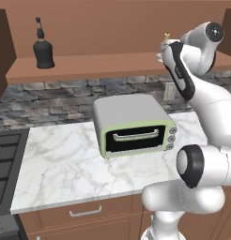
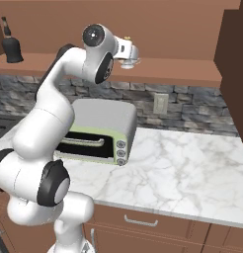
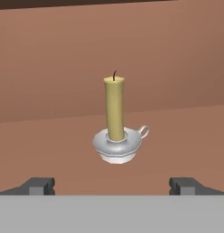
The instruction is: Get the candle and the liquor from the cabinet and move them to the dining counter.
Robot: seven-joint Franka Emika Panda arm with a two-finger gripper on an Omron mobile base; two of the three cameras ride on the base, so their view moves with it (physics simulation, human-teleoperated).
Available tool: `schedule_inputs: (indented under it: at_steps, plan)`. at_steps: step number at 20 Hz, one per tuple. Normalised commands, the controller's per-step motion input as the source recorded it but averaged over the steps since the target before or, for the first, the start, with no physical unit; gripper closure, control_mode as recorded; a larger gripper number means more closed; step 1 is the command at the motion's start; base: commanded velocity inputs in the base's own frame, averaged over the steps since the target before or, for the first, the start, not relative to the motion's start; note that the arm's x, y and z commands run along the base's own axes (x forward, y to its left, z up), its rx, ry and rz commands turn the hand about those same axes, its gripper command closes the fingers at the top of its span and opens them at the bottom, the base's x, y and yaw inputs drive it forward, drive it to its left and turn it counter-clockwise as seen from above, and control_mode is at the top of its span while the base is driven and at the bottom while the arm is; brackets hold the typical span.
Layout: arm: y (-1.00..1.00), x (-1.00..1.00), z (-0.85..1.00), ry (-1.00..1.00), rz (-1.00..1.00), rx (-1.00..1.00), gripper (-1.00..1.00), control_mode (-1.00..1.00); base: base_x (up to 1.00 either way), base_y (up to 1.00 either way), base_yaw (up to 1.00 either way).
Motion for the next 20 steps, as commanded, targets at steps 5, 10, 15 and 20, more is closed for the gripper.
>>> schedule_inputs:
  at_steps: [5,10,15,20]
  plan:
    - [0.0,0.16,0.0,0.0,0.0,0.0,-1.0,-1.0,0.0,0.0,0.0]
    - [0.0,0.2,0.0,0.0,0.0,0.0,-1.0,-1.0,0.0,0.0,0.0]
    - [0.0,0.29,0.0,0.0,0.0,0.0,-1.0,-1.0,0.0,0.0,0.0]
    - [0.0,0.29,0.0,0.0,0.0,0.0,-1.0,-1.0,0.0,0.0,0.0]
